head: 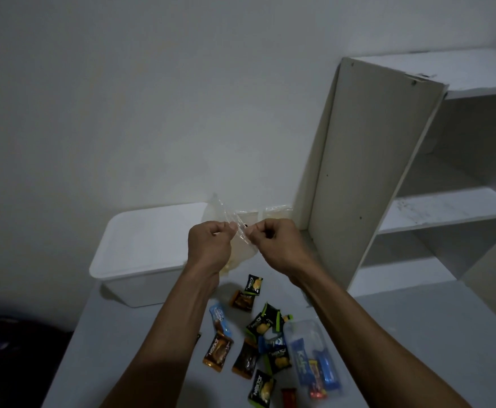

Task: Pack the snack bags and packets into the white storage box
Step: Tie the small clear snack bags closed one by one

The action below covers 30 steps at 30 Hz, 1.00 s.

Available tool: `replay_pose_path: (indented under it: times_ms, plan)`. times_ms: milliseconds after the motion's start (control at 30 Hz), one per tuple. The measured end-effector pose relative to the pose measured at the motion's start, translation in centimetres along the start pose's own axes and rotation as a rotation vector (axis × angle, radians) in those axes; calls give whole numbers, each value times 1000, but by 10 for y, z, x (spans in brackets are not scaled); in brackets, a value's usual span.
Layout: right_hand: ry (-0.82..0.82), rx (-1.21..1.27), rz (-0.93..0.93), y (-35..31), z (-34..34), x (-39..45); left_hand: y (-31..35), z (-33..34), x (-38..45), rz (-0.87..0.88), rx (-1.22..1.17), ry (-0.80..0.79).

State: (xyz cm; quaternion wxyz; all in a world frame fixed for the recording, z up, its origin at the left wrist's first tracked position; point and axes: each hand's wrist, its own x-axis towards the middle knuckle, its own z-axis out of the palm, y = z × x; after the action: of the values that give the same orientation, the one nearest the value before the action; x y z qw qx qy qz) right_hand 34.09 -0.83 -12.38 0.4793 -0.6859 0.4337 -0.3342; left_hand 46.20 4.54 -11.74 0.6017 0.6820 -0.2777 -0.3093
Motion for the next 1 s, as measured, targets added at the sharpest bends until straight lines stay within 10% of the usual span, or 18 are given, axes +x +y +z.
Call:
replay_pose_path:
  times_ms: [300, 500, 1000]
  plan:
    - [-62, -201, -109, -8, -22, 7, -18, -13, 5, 165, 133, 173]
    - [-283, -319, -187, -28, -57, 17, -10, -28, 13, 275, 32, -85]
    - [185, 156, -18, 52, -43, 15, -45, -3, 17, 76, -110, 44]
